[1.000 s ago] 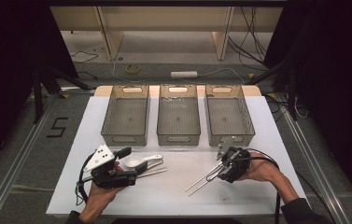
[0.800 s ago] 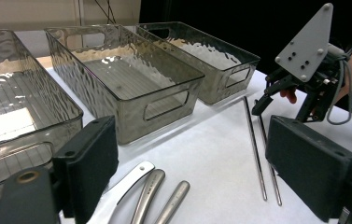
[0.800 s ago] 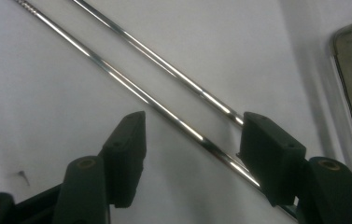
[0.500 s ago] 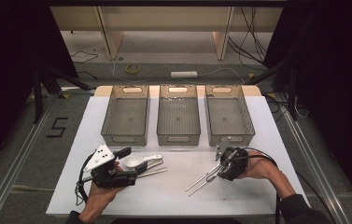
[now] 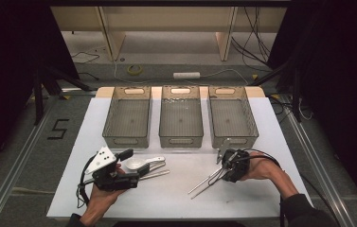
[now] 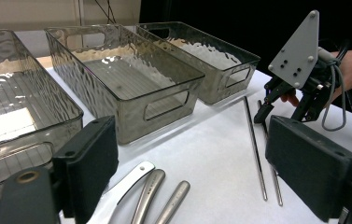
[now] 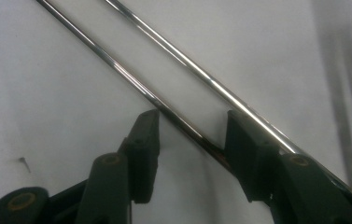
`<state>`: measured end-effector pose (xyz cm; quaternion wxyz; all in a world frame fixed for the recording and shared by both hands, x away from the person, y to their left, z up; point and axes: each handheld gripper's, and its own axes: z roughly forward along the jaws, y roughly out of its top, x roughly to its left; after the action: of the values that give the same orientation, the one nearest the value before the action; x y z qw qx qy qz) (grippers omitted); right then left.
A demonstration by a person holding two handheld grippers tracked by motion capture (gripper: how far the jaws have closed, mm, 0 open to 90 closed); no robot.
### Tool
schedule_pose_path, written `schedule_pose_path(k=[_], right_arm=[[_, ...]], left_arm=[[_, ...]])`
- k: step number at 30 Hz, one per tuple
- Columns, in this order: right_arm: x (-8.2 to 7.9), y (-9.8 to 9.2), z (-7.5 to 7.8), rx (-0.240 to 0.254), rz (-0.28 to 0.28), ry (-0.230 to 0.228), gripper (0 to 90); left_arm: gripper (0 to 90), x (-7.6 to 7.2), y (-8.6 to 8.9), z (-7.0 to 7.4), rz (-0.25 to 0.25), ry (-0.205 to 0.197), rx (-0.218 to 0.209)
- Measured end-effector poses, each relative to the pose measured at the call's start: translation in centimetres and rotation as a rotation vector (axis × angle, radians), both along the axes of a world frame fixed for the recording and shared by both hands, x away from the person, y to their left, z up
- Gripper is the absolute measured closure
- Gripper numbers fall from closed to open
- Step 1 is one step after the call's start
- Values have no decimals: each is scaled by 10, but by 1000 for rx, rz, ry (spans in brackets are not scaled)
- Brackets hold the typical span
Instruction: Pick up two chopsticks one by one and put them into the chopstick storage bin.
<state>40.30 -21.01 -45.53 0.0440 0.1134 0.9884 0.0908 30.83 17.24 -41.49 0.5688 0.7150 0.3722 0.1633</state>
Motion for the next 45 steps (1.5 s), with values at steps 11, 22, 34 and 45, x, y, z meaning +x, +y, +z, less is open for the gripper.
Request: schedule_pose_path(k=[11, 22, 34, 45], right_arm=[[-4, 3, 1, -36, 20, 23, 662], [-11, 5, 1, -49, 82, 0, 757], [-16, 8, 3, -84, 106, 19, 828], [-19, 7, 4, -85, 137, 11, 859]], left_arm=[[168, -1, 1, 0, 4, 0, 1], [170, -1, 2, 1, 11, -3, -6], [170, -1, 2, 1, 10, -3, -7], [170, -1, 2, 1, 8, -3, -4]])
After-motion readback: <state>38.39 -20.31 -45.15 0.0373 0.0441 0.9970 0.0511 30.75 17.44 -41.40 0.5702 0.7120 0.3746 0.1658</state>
